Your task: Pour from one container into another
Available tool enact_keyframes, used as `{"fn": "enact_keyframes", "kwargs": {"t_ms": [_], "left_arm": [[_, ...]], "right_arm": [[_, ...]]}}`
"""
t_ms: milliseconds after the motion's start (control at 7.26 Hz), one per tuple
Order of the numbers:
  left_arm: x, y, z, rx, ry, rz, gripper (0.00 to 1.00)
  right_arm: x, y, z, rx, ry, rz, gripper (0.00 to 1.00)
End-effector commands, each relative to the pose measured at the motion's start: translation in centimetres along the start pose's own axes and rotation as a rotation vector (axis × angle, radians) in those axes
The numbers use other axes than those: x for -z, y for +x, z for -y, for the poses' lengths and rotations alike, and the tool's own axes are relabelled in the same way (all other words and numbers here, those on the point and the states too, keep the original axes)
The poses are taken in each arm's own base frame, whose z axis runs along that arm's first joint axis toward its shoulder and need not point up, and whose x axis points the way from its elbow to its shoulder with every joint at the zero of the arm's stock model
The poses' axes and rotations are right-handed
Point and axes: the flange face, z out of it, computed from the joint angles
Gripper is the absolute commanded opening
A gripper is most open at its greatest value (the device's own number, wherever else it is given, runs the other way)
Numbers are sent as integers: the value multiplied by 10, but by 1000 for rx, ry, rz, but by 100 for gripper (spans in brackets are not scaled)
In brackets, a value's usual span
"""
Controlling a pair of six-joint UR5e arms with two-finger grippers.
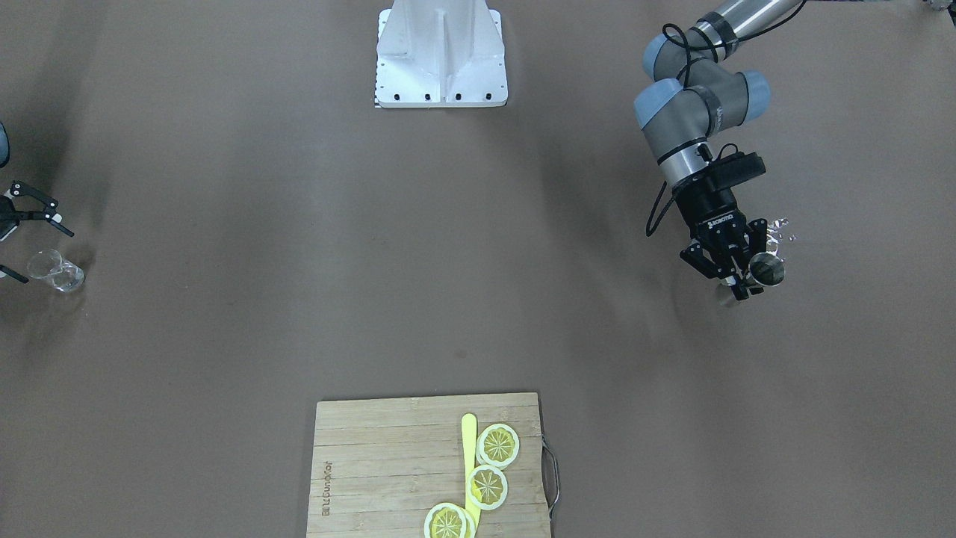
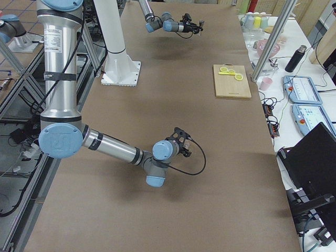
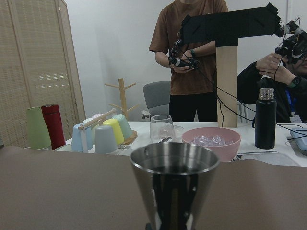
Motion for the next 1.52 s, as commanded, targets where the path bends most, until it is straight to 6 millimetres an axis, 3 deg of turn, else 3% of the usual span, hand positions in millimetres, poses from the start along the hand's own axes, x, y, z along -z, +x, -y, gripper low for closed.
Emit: {"fn": "enact_keyframes", "kwargs": {"t_ms": [0,138,276,551,827,1240,1378], "left_arm": [[-23,3,-18,23,38,35,0],[-25,2,-19,51,40,40,0],[-29,-1,-25,63,37,49,0],[-37,-9,-34,94,24,67,0],[-49,-1,-44,110,24,84,0],[-56,6,-58,132,22,79,0],[-56,7,-61,134,21,76,0]], "right_arm": [[28,13,-5,-40,-9,3,100],[34,16,-20,-104,-58,10,100],[37,22,-19,-183,-107,24,100],[50,36,-5,-333,-175,20,100],[58,42,21,-469,-247,-23,100],[87,29,27,-647,-381,-178,100],[106,25,33,-718,-436,-267,100]]}}
